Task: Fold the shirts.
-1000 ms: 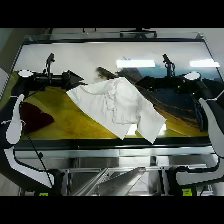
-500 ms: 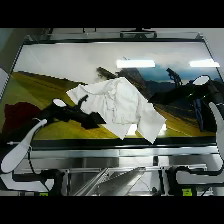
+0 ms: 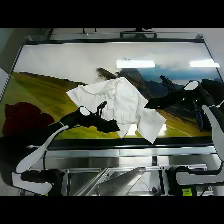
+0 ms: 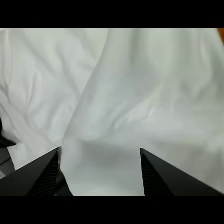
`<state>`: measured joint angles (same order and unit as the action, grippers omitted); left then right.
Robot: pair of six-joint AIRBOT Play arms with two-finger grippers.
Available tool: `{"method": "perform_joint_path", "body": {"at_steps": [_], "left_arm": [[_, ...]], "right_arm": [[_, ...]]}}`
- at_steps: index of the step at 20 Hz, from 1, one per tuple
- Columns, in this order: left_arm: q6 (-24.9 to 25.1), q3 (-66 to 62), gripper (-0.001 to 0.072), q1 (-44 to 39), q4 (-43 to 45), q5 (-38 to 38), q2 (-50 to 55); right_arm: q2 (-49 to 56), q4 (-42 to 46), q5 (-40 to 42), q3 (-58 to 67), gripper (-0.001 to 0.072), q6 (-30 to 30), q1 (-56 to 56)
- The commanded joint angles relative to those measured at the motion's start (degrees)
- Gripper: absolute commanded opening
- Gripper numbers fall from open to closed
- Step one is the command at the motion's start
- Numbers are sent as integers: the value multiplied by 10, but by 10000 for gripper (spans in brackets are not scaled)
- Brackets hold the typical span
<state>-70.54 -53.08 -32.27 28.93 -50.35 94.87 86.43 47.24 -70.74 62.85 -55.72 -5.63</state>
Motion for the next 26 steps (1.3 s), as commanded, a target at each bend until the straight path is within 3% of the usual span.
{"method": "perform_joint_path", "body": {"at_steps": [1, 7, 8, 11, 12, 16, 19, 23, 26], "left_arm": [[-7, -65, 6, -19, -4, -38, 41], [-4, -79, 6, 0, 3, -58, 15], [-5, -79, 6, 5, 12, -61, 10], [-5, -78, 5, 23, 43, -84, -11], [-5, -78, 5, 35, 53, -87, -25], [-4, -84, 23, 127, 61, -105, -141], [-1, -82, 24, 220, 62, -142, -229], [11, -11, 25, 303, 111, -176, -308], [27, 61, 26, 361, 121, -165, -366]], "right_arm": [[3, 2, 4, -1, 559, 0, 12], [46, 3, 8, -1, 557, -17, 69], [56, 3, 15, -1, 523, -23, 83], [63, 4, 27, 4, 65, -28, 108], [60, 4, 21, 12, 22, -28, 108], [10, 8, -27, 82, 21, -44, 92], [-52, 8, -12, 112, 20, -60, 73], [-68, 76, -12, 103, 19, -124, 68], [-66, 83, -22, 101, 19, -136, 64]]}}
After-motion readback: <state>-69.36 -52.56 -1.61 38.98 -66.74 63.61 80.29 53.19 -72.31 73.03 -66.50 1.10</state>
